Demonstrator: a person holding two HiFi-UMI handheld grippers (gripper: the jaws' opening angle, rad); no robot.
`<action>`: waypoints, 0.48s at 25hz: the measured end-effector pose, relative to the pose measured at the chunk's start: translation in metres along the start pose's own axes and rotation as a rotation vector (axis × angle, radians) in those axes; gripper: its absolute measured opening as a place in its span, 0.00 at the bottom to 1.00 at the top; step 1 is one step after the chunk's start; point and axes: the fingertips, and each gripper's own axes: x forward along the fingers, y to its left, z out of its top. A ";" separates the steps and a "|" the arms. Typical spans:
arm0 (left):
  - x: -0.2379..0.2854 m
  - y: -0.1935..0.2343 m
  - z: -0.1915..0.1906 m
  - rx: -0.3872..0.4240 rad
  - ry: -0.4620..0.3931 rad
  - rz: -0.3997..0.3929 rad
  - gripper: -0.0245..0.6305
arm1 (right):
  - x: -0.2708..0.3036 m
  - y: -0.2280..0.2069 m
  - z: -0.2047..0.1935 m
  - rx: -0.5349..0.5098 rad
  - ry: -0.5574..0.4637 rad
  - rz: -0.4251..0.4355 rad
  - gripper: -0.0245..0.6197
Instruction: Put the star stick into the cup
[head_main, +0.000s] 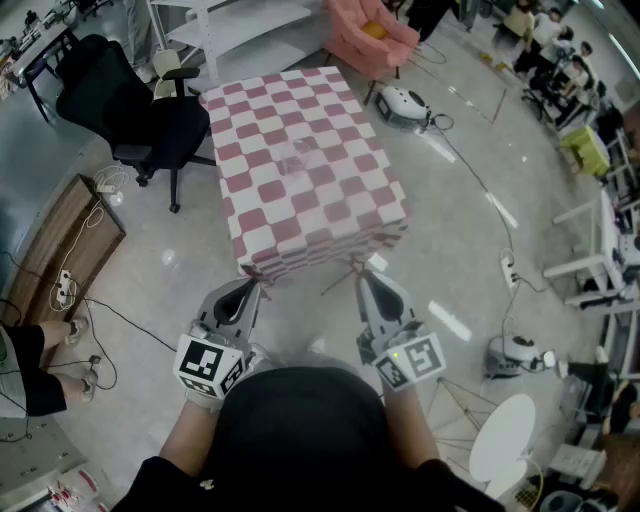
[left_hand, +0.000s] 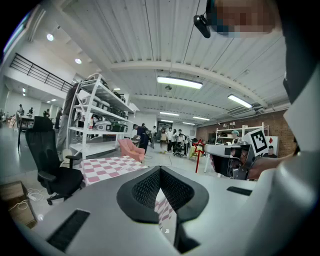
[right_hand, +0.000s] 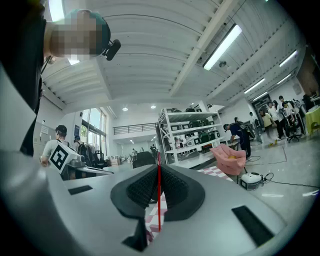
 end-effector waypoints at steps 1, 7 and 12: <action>0.001 -0.005 -0.001 0.002 0.007 0.002 0.10 | -0.005 -0.002 0.000 0.005 0.003 0.000 0.08; 0.012 -0.028 -0.002 0.005 0.027 0.038 0.10 | -0.025 -0.023 0.004 0.030 0.004 0.030 0.08; 0.028 -0.037 -0.003 0.005 0.031 0.078 0.10 | -0.029 -0.045 0.007 0.038 -0.006 0.075 0.08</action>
